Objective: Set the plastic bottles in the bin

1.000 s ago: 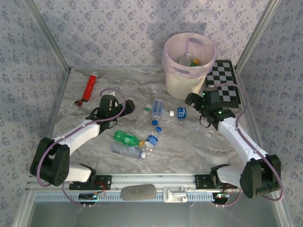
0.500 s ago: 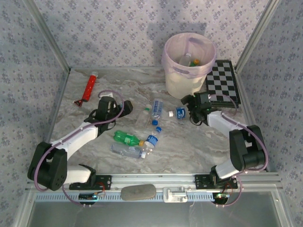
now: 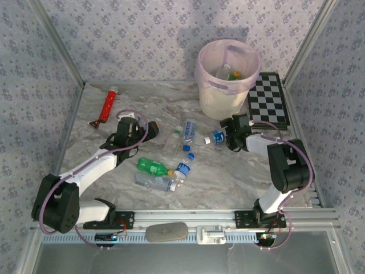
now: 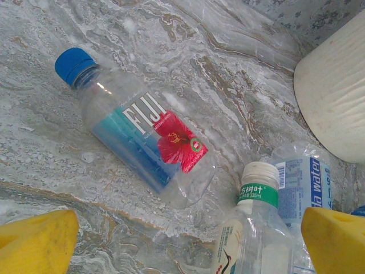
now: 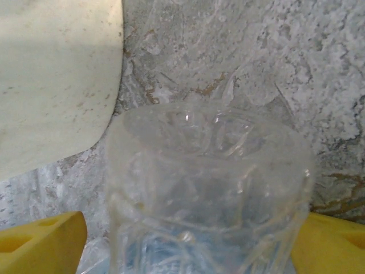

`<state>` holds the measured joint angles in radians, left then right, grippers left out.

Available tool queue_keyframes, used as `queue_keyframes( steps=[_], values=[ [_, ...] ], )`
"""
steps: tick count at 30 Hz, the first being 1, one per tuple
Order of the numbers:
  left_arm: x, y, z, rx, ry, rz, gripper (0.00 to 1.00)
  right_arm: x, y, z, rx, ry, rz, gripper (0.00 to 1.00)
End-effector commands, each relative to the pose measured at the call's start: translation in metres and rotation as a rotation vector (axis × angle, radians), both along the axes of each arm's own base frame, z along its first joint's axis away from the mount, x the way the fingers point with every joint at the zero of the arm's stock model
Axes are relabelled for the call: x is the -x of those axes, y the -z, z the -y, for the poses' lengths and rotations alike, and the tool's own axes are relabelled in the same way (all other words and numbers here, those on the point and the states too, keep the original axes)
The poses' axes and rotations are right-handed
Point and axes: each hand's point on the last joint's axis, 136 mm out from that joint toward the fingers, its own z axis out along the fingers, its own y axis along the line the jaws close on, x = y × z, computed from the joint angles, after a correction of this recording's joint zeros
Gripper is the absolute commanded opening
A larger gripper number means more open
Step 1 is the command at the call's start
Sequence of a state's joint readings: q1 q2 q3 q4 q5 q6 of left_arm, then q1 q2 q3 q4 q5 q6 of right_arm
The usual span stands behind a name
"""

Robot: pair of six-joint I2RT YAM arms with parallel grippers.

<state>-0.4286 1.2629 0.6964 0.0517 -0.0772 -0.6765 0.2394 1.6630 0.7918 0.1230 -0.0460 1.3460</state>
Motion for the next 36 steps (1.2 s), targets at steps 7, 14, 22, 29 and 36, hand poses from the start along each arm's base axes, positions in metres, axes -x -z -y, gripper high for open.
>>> queue_keyframes(
  steps=[7,14,22,29,36],
  values=[
    [0.002,-0.006,-0.004,-0.028,-0.007,0.021,1.0,-0.005,0.023,-0.008,-0.049,-0.003,-0.005,0.72],
    [-0.001,-0.009,-0.003,-0.028,-0.005,0.027,1.0,-0.004,0.016,-0.006,-0.026,-0.014,0.017,0.59],
    [-0.001,-0.004,-0.009,-0.025,-0.03,0.015,1.0,-0.002,-0.038,0.004,0.147,-0.091,0.119,0.53],
    [-0.003,0.008,-0.02,0.039,-0.076,-0.019,1.0,0.006,-0.122,0.017,0.437,-0.18,0.282,0.52],
    [-0.003,0.009,-0.025,0.037,-0.088,-0.019,1.0,0.013,-0.213,0.034,0.691,-0.21,0.461,0.46]
  ],
)
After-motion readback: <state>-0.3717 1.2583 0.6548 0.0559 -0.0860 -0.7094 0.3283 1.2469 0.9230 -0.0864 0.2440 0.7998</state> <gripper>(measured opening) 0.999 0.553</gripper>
